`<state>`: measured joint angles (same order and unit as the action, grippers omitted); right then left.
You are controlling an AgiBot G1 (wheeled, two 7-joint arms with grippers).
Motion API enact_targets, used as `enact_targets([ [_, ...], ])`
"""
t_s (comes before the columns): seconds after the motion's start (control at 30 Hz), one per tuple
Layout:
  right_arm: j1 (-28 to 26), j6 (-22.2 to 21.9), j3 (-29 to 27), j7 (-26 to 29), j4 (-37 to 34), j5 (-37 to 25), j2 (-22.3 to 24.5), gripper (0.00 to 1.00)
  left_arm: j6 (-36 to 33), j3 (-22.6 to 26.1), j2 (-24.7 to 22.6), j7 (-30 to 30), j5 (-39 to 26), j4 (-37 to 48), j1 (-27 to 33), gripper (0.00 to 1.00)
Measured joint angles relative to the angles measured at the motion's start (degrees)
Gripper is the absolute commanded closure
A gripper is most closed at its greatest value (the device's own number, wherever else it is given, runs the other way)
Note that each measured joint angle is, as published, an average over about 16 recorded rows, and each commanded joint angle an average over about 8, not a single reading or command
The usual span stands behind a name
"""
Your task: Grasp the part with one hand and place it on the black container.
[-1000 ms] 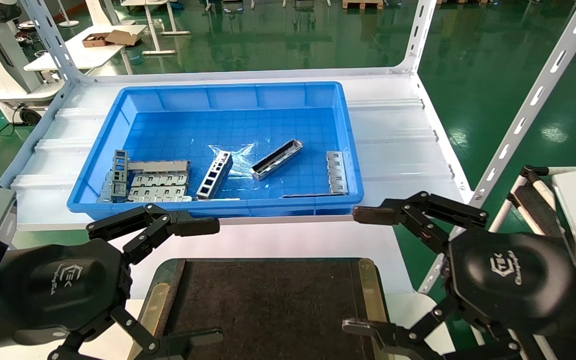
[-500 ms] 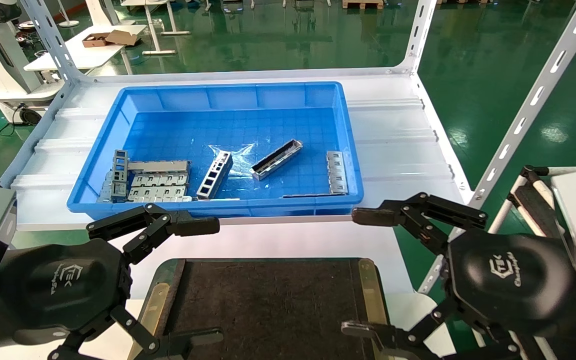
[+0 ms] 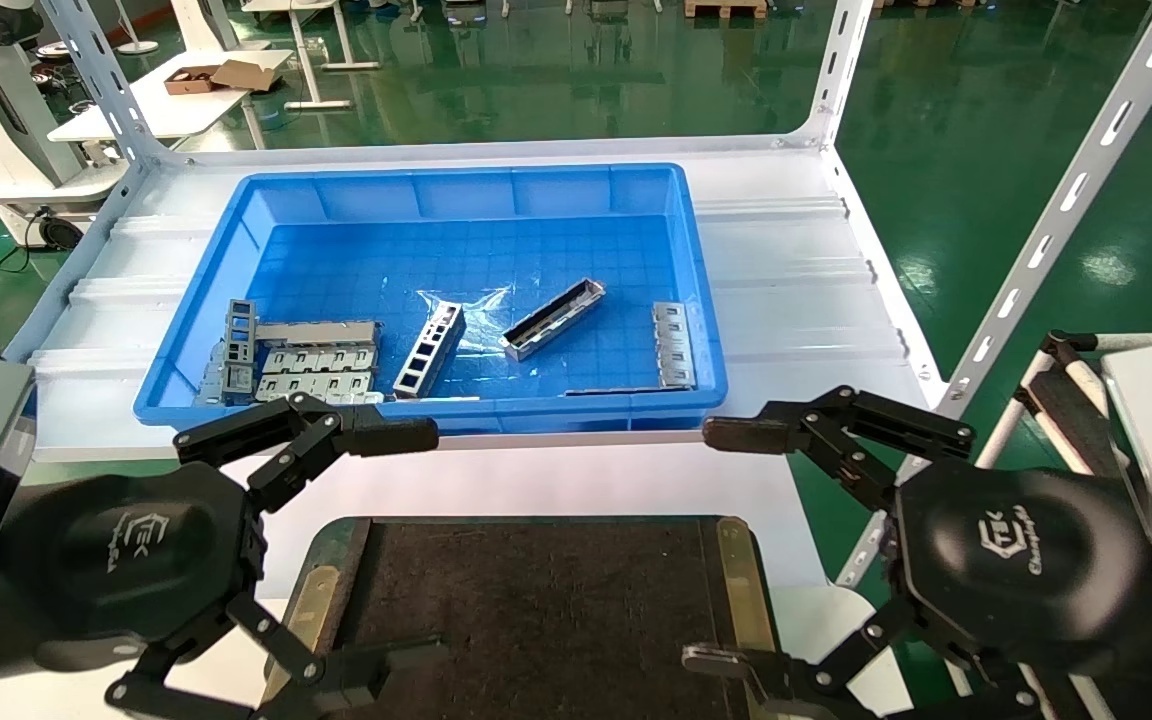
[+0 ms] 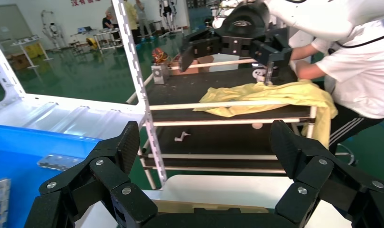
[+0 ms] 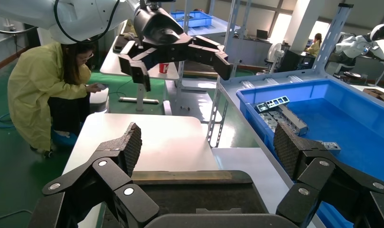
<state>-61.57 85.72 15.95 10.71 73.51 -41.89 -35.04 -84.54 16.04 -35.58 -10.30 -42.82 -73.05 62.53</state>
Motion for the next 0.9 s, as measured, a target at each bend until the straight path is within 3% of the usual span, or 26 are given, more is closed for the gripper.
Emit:
enact_targets([
  [0.47, 0.0, 0.0, 0.1, 0.0, 0.0, 0.0, 0.0, 0.0, 5.4, 3.4, -4.6, -2.7, -7.8, 3.6, 6.9, 0.0],
  [0.9, 0.0, 0.0, 0.1, -0.1, 0.0, 0.1, 0.0, 0.0, 12.8, 10.2, -16.8, -5.9, -19.9, 18.6, 19.4, 0.0],
])
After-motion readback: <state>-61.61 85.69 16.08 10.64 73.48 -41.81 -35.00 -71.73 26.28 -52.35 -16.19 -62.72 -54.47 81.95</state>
